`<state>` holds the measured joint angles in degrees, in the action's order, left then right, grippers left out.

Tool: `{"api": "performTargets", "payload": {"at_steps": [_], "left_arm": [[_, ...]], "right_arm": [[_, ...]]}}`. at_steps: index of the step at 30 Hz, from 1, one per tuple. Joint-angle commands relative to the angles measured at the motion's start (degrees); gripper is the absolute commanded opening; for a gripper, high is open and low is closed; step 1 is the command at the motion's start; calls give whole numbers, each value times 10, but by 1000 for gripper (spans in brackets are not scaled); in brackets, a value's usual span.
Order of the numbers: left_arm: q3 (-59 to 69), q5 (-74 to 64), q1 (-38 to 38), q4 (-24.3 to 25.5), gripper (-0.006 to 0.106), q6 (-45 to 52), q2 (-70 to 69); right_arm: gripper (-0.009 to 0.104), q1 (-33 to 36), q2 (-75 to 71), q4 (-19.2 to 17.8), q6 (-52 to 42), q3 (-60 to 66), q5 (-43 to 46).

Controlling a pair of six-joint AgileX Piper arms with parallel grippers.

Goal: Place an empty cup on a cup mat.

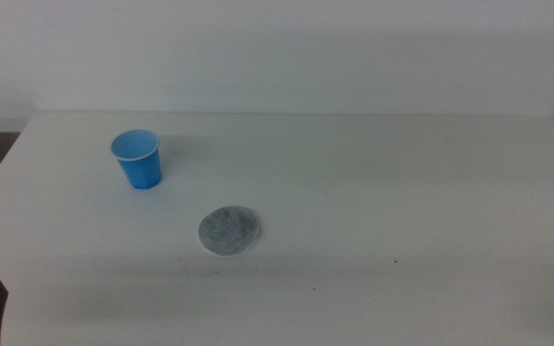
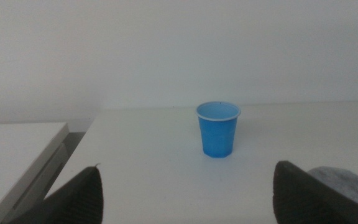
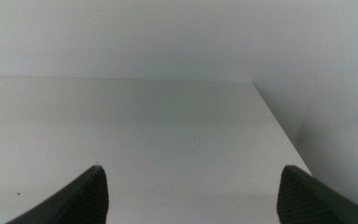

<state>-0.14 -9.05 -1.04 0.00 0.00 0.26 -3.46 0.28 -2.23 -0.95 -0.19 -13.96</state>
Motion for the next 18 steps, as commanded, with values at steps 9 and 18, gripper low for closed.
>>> {"api": "performTargets", "payload": {"at_steps": [9,18], "left_arm": [[-334,-238,-2,-4,94,-5,307],[-629,-446,-2,-12,94,0,599]], "right_arm": [[93,0,-3,-4,-2,2,5],[93,0,-3,-4,-2,2,5]]}}
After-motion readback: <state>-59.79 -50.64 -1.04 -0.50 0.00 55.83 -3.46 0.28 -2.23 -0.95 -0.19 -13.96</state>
